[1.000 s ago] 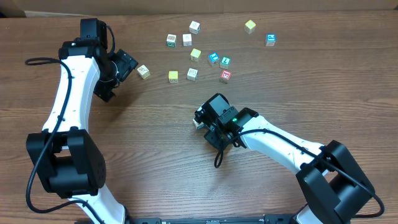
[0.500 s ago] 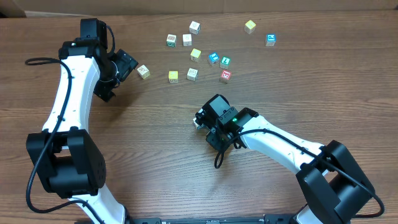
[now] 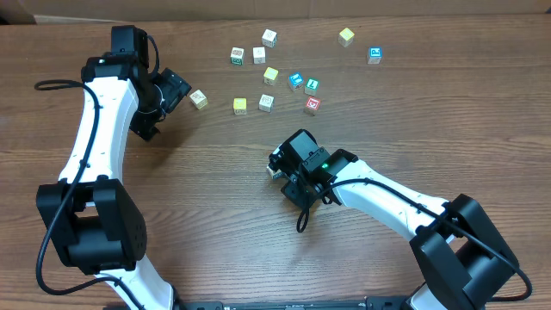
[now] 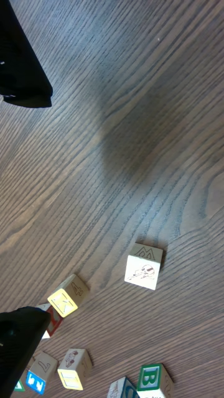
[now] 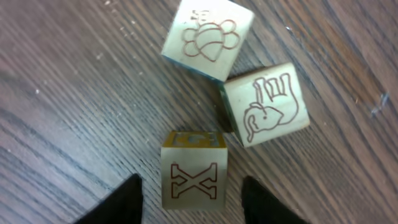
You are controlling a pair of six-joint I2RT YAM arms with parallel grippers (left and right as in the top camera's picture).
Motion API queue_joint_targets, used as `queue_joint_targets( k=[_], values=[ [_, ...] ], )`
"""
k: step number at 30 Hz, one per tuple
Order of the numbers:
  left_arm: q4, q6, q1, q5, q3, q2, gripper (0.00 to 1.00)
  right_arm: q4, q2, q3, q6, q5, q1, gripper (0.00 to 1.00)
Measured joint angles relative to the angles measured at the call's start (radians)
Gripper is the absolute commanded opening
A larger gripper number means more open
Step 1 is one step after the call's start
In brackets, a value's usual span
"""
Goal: Form a circle
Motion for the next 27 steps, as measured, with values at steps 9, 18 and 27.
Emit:
queue_joint_targets(
  k=[9,18,27],
  values=[
    [0.0,0.0,0.0,0.0,0.0,0.0,1.0,-0.002,0.0,0.0,-0.001,0.0,0.0,0.48],
    [0.0,0.0,0.0,0.0,0.0,0.0,1.0,0.011,0.0,0.0,0.021,-0.001,0.0,0.5],
    [0.0,0.0,0.0,0.0,0.0,0.0,1.0,0.019,0.0,0.0,0.022,-0.001,0.0,0.5]
  ],
)
